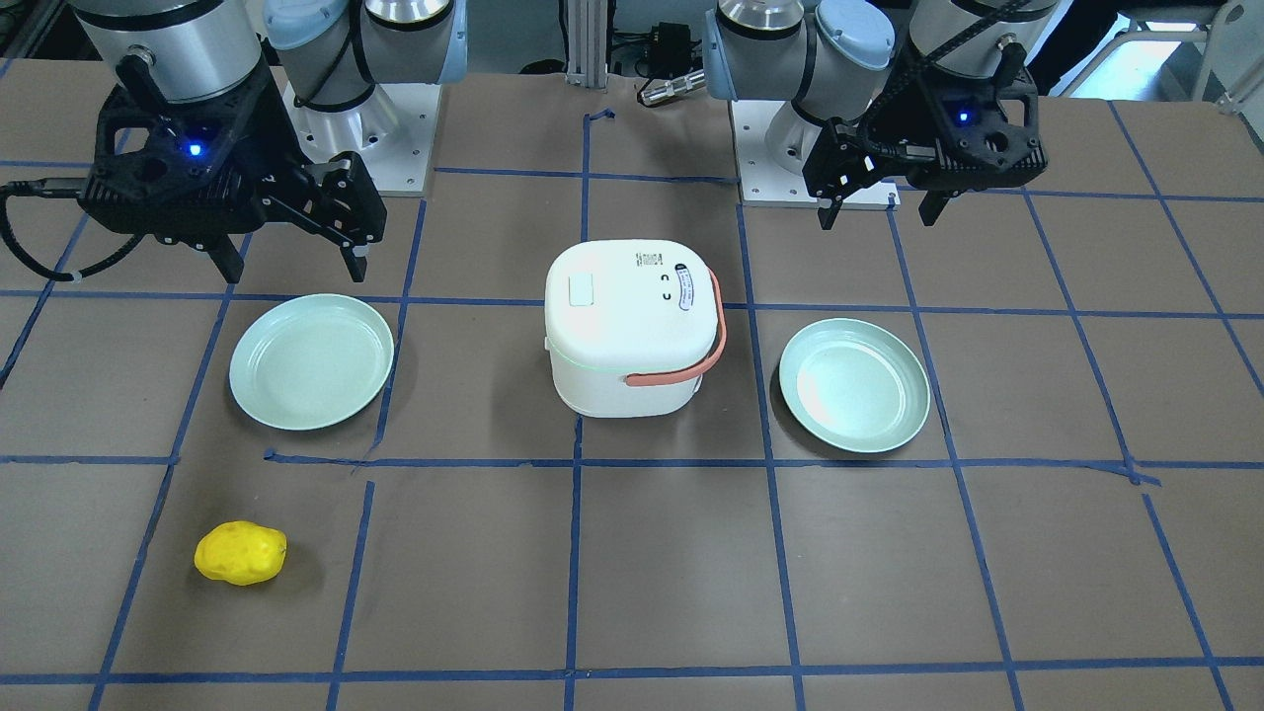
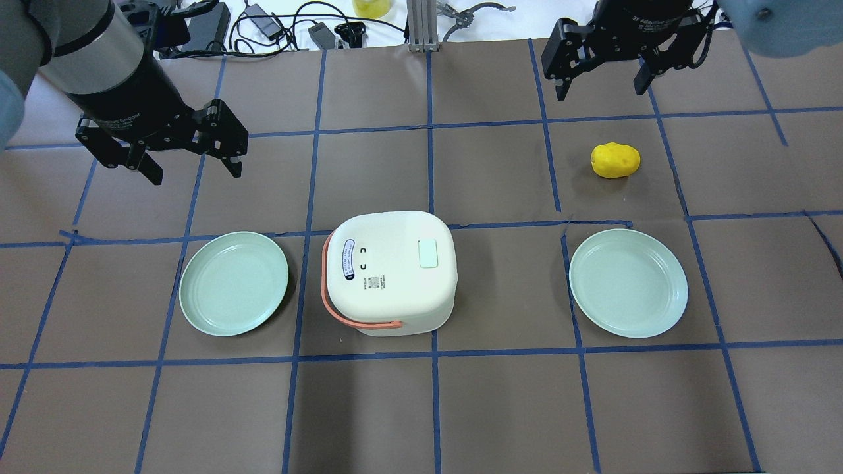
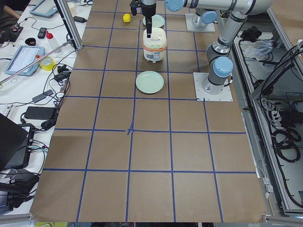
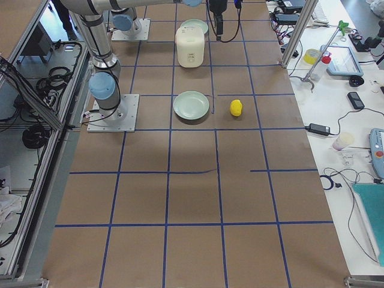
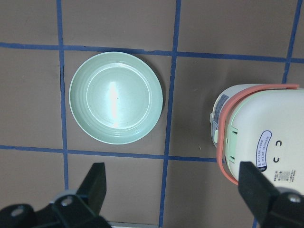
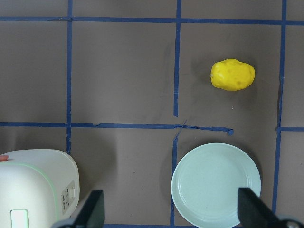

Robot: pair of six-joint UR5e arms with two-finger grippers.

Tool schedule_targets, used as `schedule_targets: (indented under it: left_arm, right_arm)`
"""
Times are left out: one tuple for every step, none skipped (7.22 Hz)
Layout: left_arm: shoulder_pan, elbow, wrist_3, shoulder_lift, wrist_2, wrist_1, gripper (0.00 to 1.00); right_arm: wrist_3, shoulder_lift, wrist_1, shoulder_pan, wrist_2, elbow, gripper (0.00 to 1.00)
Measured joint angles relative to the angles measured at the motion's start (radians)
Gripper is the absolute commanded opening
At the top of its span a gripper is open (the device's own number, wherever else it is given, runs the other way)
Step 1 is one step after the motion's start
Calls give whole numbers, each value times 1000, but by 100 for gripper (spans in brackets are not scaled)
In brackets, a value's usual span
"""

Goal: Press rice cooker button

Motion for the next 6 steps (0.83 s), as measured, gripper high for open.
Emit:
schedule_targets:
  left_arm:
    - [0, 0, 0, 0, 0, 0, 100]
    - [0, 0, 0, 0, 0, 0, 100]
    - [0, 0, 0, 0, 0, 0, 100]
    - [0, 0, 0, 0, 0, 0, 100]
    - [0, 0, 0, 0, 0, 0, 100]
    - [0, 0, 0, 0, 0, 0, 100]
  right_arm:
    - [0, 0, 0, 0, 0, 0, 100]
    - [0, 0, 0, 0, -1, 3, 100]
    - [0, 0, -1, 0, -1, 6, 100]
    - [0, 0, -1, 2, -2, 7, 100]
    - [1, 0, -1, 2, -4, 8, 100]
    - [2, 0, 0, 3, -7, 9, 100]
